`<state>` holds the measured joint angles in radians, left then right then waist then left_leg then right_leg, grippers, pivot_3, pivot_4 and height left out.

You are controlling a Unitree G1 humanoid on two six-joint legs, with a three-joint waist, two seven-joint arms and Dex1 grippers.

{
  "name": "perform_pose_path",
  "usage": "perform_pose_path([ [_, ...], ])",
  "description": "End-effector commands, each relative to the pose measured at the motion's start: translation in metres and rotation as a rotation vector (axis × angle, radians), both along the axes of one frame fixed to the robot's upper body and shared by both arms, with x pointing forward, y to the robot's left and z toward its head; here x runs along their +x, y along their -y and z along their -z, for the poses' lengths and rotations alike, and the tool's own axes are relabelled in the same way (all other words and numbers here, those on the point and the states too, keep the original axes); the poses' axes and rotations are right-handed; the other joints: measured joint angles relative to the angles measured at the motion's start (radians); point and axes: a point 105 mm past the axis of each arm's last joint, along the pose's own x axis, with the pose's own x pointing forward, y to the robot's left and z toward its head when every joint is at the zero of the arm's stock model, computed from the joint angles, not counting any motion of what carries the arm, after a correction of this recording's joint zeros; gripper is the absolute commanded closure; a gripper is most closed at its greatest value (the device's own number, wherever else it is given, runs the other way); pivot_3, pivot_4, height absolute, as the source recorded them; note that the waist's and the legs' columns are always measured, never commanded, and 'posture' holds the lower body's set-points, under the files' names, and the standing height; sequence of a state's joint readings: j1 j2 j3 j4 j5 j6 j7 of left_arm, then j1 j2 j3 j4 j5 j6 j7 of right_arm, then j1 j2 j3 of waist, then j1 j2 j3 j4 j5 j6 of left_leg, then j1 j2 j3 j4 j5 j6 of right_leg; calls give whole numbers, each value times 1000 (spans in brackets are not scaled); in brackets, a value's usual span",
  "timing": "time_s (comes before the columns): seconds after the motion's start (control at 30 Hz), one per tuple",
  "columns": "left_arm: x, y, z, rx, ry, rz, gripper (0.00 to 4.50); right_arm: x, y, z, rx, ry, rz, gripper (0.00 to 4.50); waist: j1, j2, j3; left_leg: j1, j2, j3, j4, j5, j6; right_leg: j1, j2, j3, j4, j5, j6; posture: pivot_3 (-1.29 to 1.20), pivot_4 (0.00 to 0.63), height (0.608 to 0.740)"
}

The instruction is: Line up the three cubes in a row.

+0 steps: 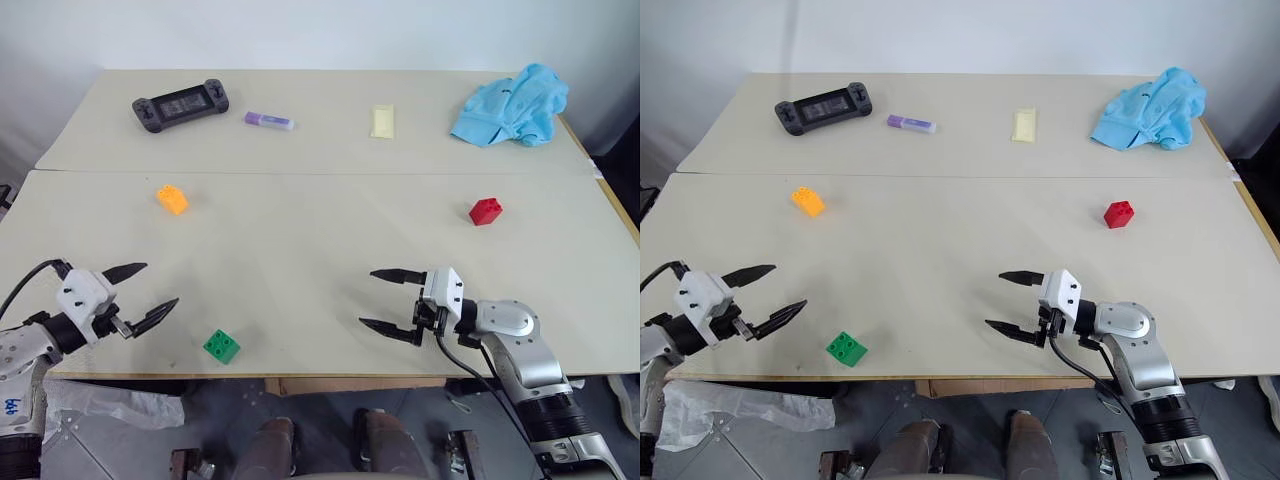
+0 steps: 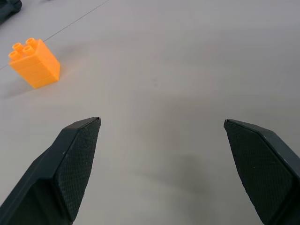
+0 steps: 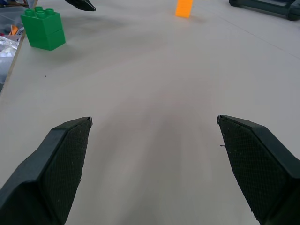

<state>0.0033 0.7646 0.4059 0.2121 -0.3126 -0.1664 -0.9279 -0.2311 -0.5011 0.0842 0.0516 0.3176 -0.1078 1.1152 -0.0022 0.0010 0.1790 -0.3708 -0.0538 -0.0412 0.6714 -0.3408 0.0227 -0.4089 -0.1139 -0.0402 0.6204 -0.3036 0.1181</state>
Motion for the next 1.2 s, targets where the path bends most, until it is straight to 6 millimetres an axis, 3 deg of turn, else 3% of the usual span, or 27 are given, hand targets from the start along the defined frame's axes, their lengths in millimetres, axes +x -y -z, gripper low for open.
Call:
perform_pose_path([
  [0.03,2,-4,-8,14,43,-21,16,0,-3,-10,18,47,-4,0,0,0,0,0,0,0,0,0,0,0,0,0,0,0,0,0,150,740],
  [0.23,14,18,-18,-108,-57,-13,16,10,16,-33,118,115,152,0,2,0,0,0,0,0,1,0,0,0,0,0,1,0,0,0,150,740],
  [0.33,21,52,-38,-79,2,131,16,18,49,-54,212,192,356,0,9,0,0,-1,-1,-3,3,0,0,0,0,0,2,0,0,0,150,740],
  [0.5,23,94,-62,-93,53,322,16,20,101,-62,274,239,640,0,11,0,0,-1,-1,-3,3,0,0,1,0,0,2,0,0,0,150,740],
  [0.53,22,107,-66,-81,65,378,16,19,122,-58,300,222,748,0,9,0,0,-1,-1,-2,3,0,0,0,0,0,2,0,0,0,150,740],
  [0.6,20,133,-72,-76,81,482,16,13,179,-33,245,153,1051,0,12,0,0,-1,-1,-2,3,0,0,0,0,0,2,0,0,0,150,740],
  [0.7,15,148,-71,-100,81,542,16,4,226,-6,234,27,1337,0,16,0,0,-1,-3,-2,4,0,1,1,0,1,3,0,0,0,150,740],
  [0.73,16,151,-66,-82,77,545,16,5,231,-4,259,-7,1368,0,12,0,0,-1,-3,-1,4,0,1,1,0,2,3,0,0,0,150,740],
  [0.9,19,157,-54,-52,72,546,16,25,223,-28,227,49,1257,0,-20,3,1,3,1,8,3,1,-1,-1,3,4,4,0,1,0,150,740],
  [1.03,22,157,-57,-69,88,533,16,58,207,-57,232,28,1166,0,-26,3,1,4,3,11,6,2,-1,-1,3,9,6,0,1,0,150,740],
  [1.2,24,154,-59,-60,114,523,16,100,189,-71,245,-57,1168,0,-22,3,1,2,3,11,8,2,0,-3,3,13,6,0,1,0,150,740],
])
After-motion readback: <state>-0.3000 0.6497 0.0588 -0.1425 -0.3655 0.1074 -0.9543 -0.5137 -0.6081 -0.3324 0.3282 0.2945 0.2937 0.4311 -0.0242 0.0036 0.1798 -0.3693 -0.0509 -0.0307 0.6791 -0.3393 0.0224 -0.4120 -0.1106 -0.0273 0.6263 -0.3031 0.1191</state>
